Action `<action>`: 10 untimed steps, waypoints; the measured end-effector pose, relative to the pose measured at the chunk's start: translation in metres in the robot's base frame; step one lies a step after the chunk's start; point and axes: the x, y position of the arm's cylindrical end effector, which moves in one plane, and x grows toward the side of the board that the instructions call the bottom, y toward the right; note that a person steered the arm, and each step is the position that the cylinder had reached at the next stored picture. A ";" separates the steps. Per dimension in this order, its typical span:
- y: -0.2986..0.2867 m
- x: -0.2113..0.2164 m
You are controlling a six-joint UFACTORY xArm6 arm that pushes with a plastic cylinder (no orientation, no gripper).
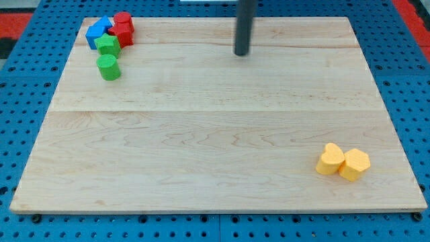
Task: Separate the red circle and the blue triangle
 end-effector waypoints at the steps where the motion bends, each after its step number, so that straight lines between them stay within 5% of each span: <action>1: -0.086 -0.069; 4: -0.210 -0.072; 6: -0.209 -0.065; 8: -0.097 -0.054; 10: -0.056 0.112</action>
